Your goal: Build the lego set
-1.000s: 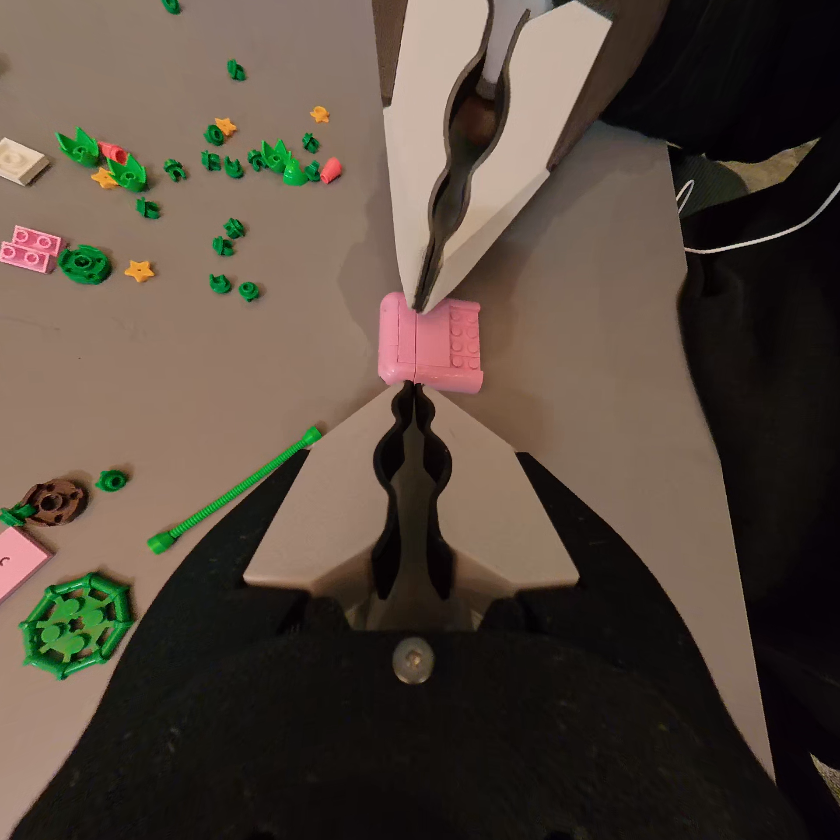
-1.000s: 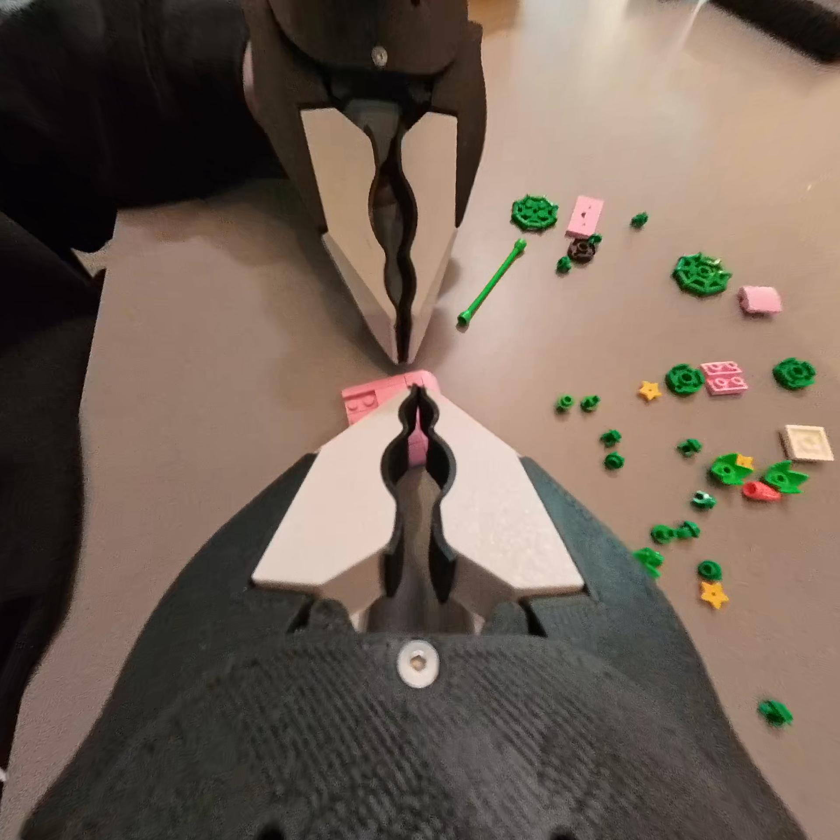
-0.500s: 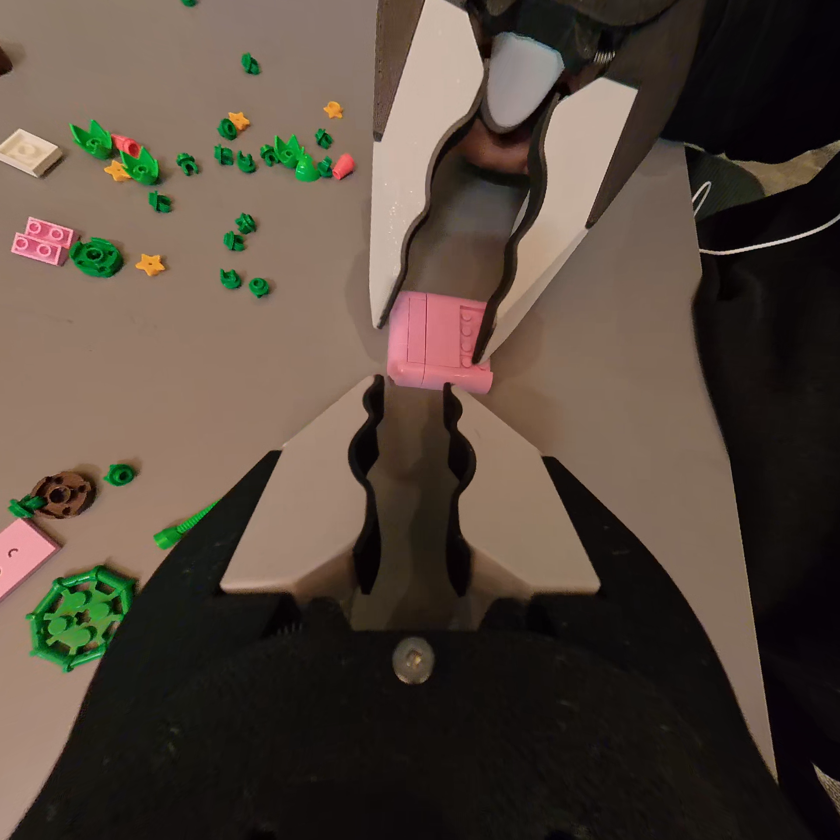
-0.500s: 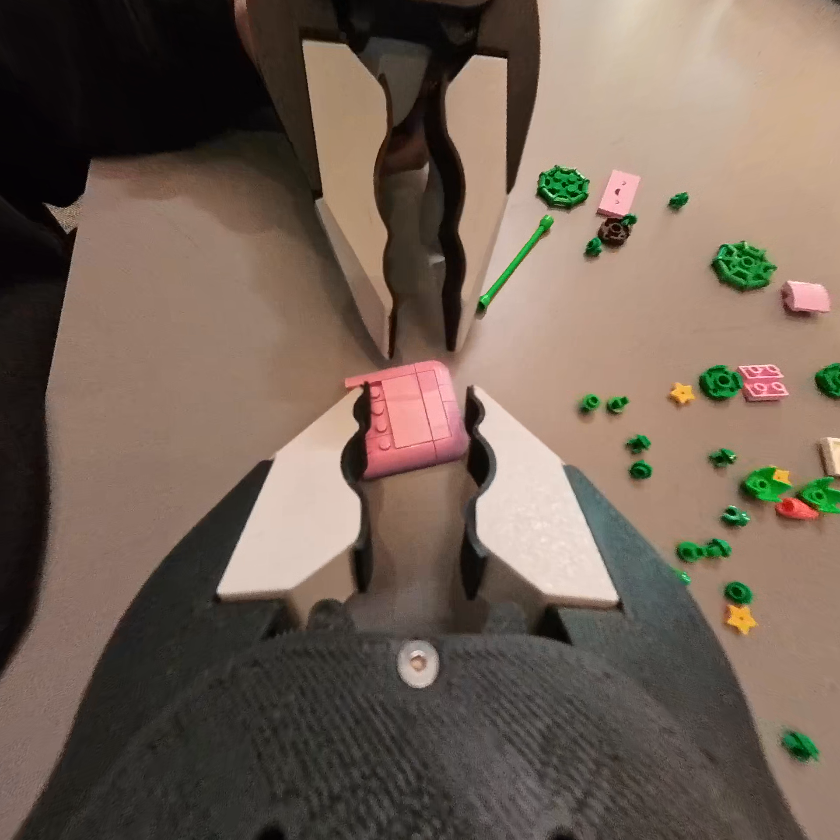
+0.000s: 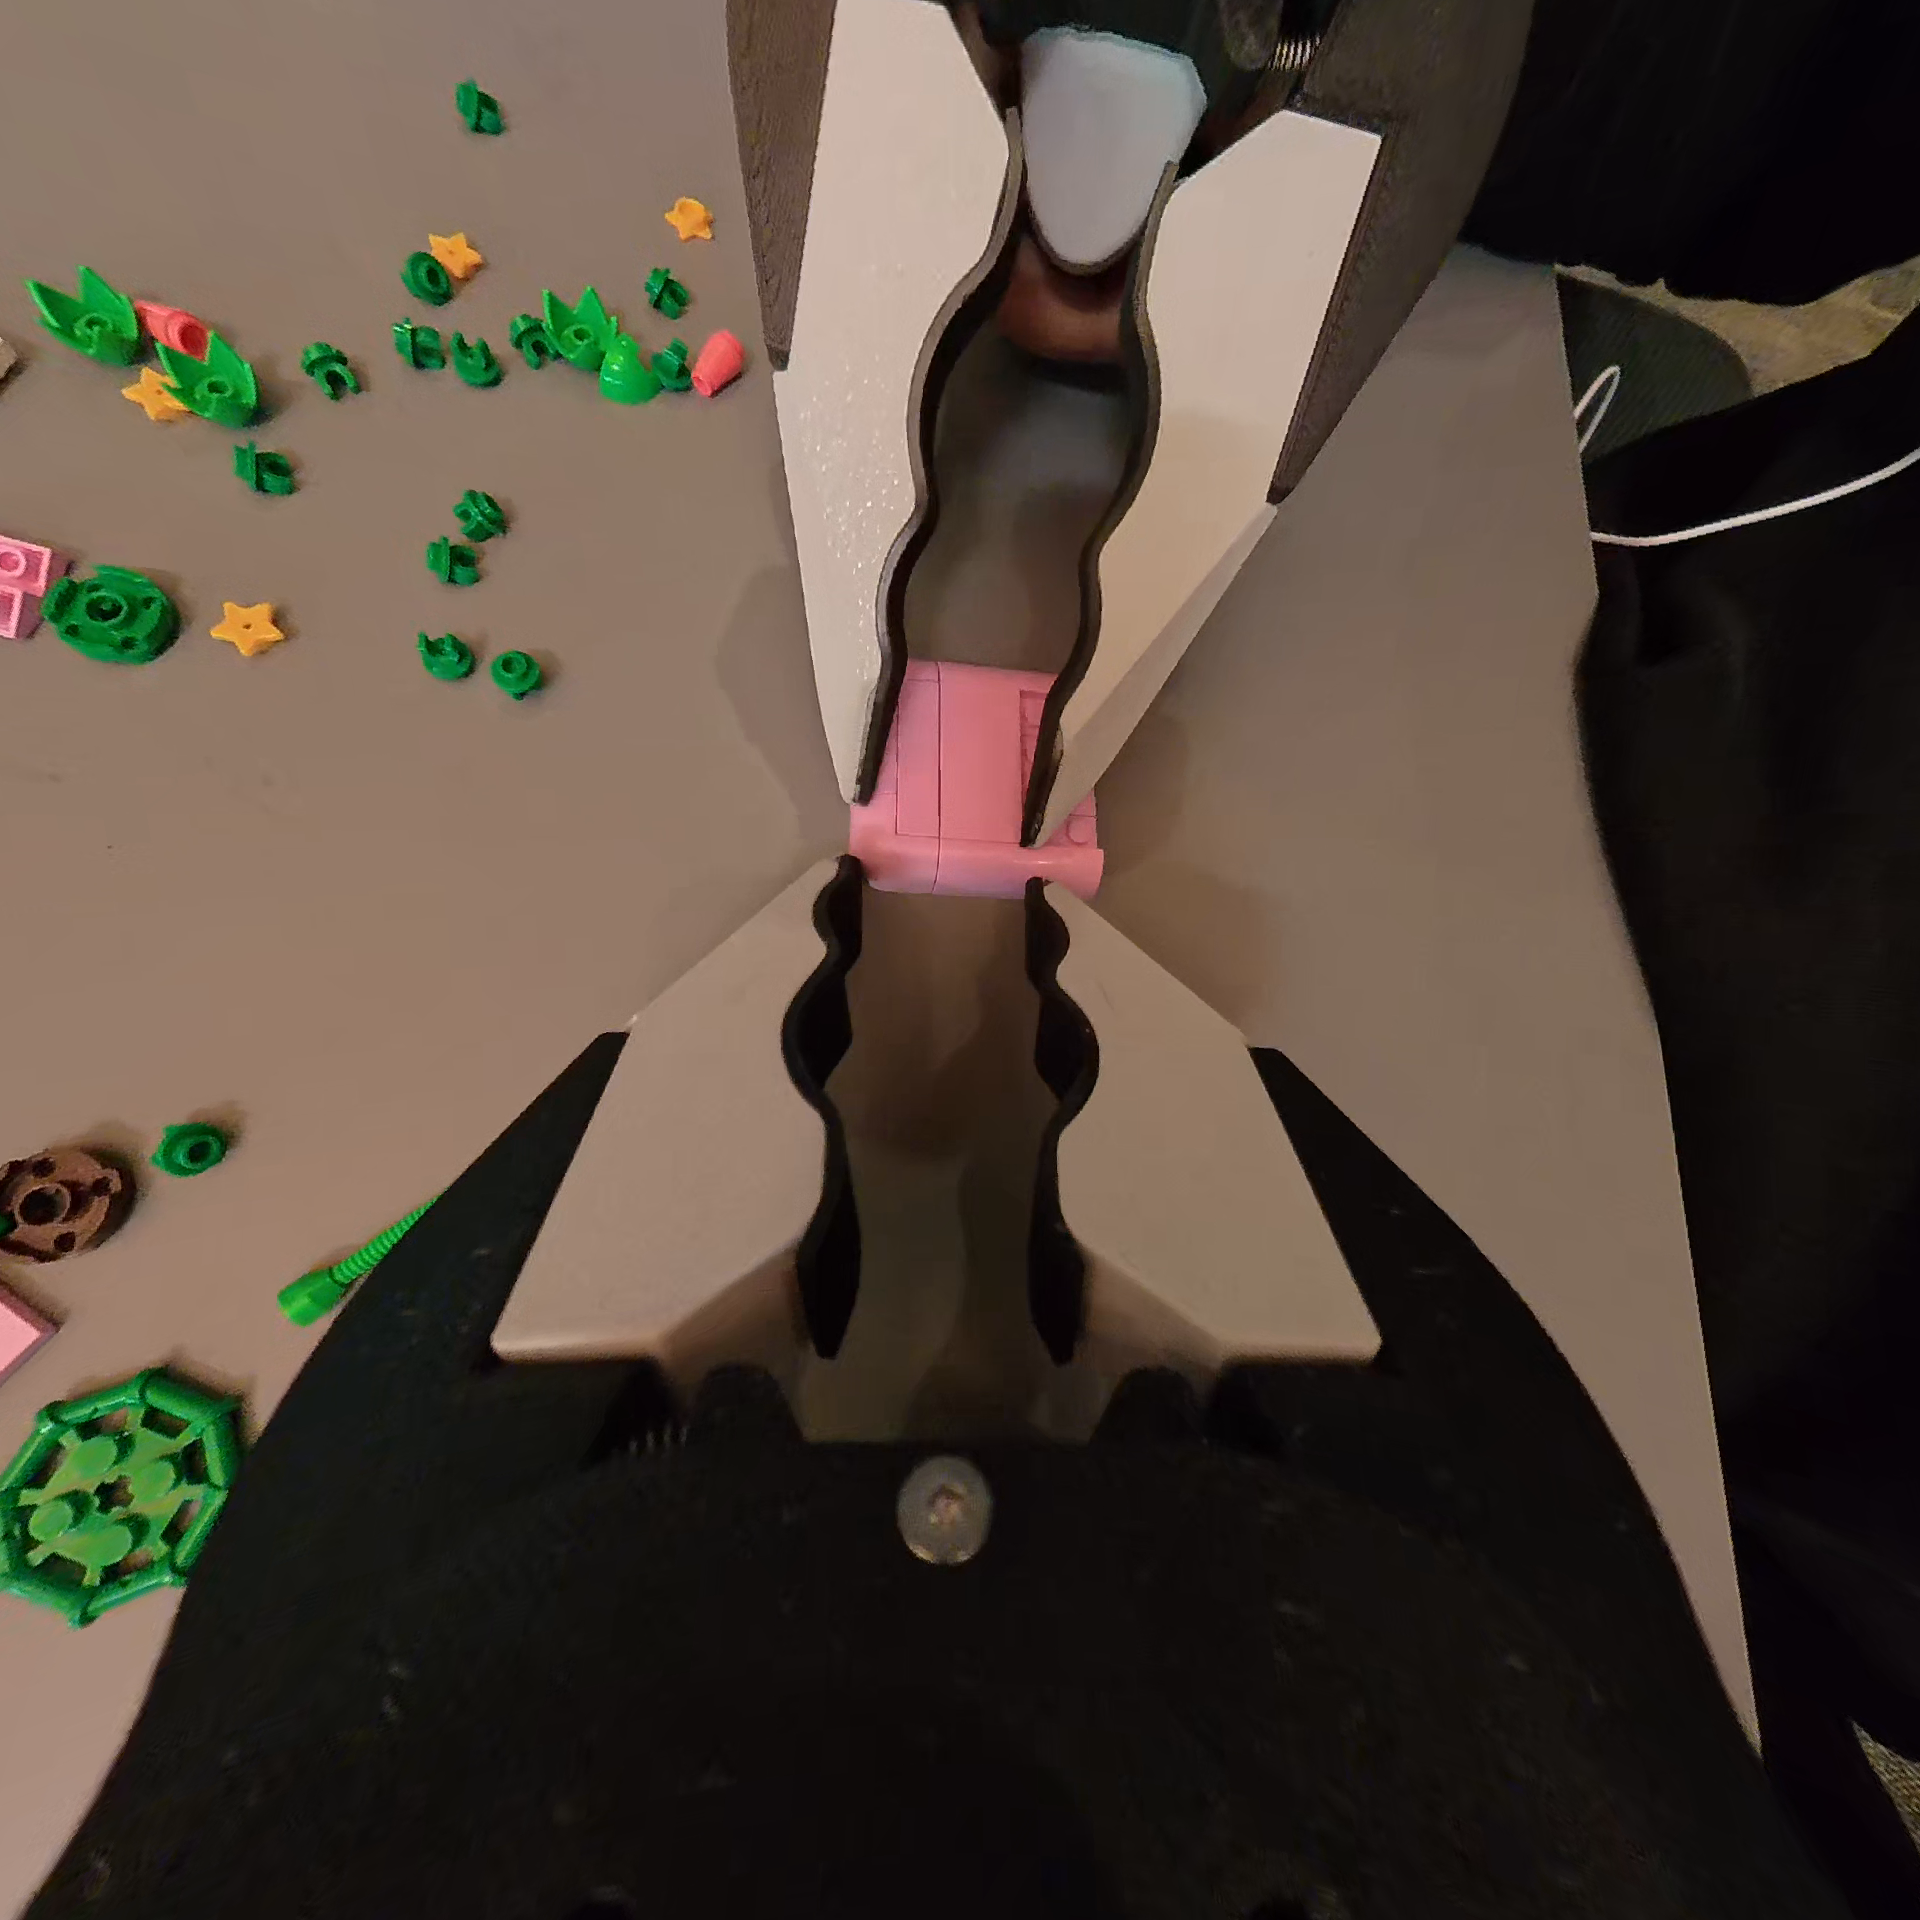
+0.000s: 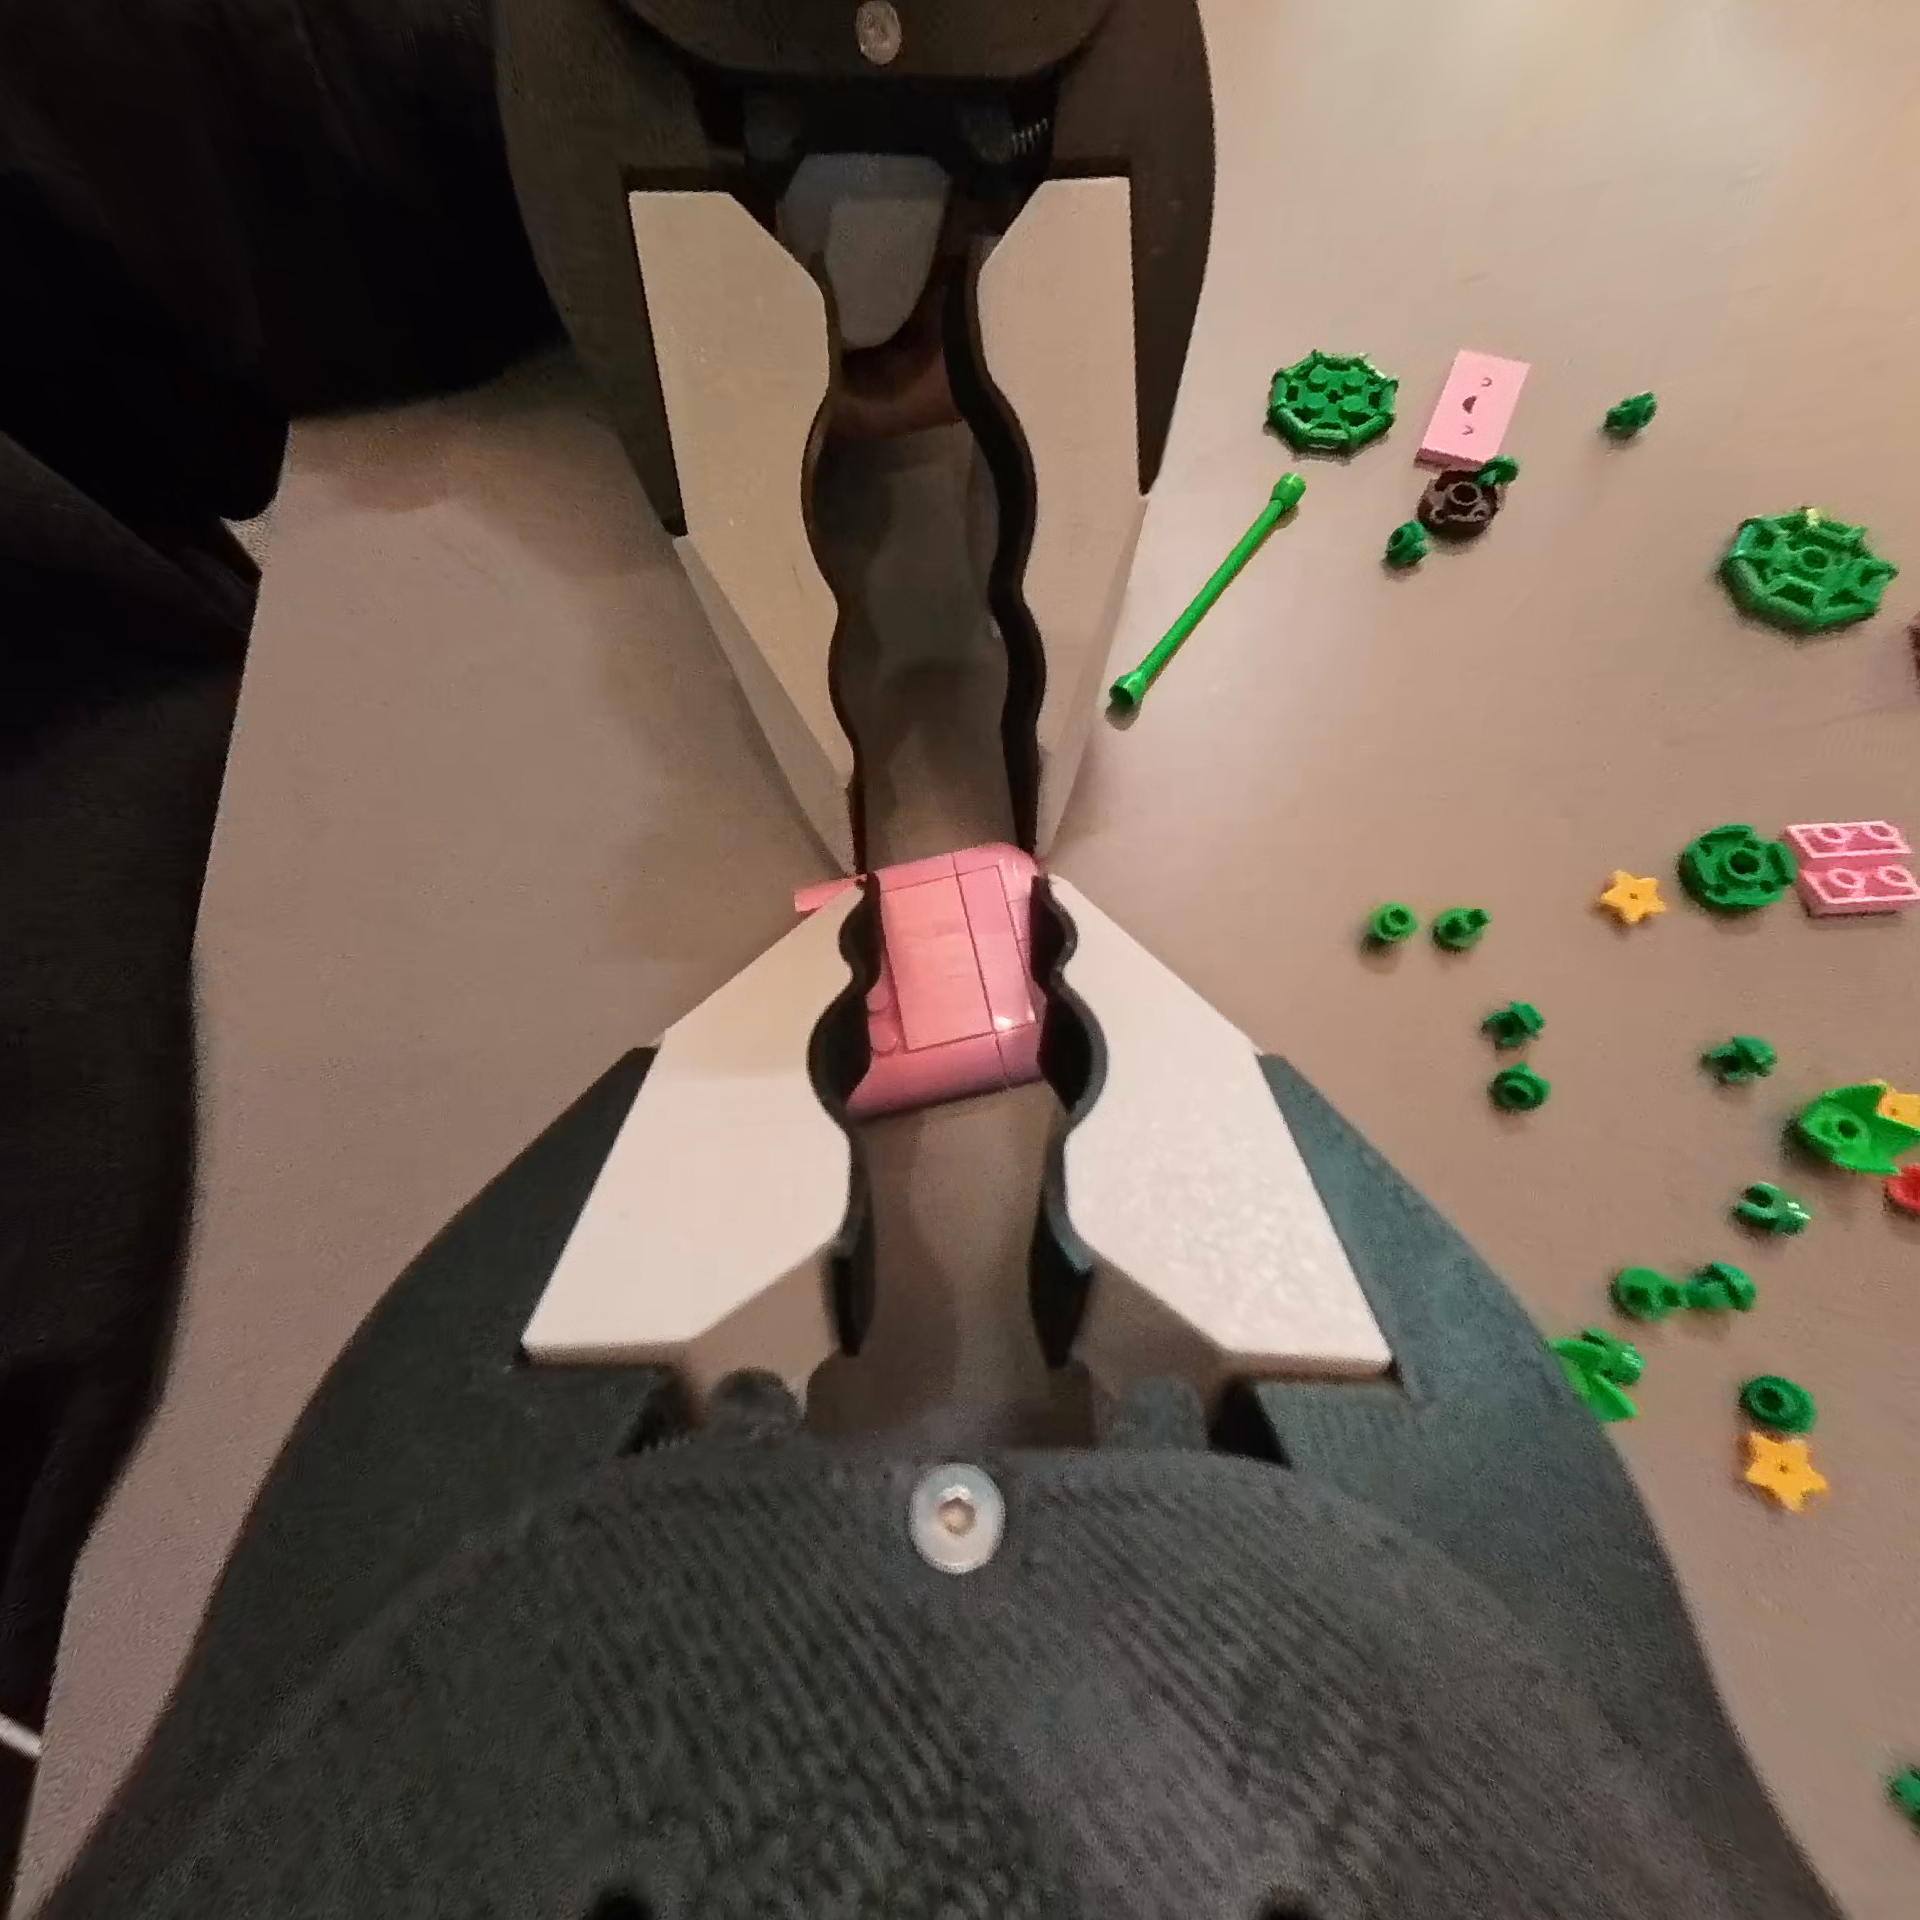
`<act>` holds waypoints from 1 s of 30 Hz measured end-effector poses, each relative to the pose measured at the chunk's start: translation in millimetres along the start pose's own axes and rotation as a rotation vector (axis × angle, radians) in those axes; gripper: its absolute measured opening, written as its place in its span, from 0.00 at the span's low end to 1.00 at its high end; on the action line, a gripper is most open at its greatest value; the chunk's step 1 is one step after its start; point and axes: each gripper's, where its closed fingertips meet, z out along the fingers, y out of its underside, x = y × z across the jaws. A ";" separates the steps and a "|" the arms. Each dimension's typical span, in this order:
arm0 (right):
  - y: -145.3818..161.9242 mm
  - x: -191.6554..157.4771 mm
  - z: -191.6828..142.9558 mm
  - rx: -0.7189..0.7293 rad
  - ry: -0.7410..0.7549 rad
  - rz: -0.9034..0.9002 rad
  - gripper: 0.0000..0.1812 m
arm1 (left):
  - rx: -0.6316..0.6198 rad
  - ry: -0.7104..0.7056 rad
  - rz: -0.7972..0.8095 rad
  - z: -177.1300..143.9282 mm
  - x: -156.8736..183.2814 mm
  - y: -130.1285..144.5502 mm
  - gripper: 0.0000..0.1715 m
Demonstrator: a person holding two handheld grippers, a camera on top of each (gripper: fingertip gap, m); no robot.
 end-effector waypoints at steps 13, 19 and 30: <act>-18.0 1.1 -16.5 0.147 0.018 -0.035 0.23 | 0.000 -0.051 -0.008 0.1 -7.6 -0.7 0.13; 4.1 19.7 -10.8 0.021 0.101 -0.023 0.20 | 0.002 -0.035 -0.016 0.2 -6.7 -1.0 0.13; -11.1 -1.0 -19.1 0.074 0.055 -0.121 0.00 | 0.081 -0.053 -0.030 -10.4 -13.6 -8.5 0.17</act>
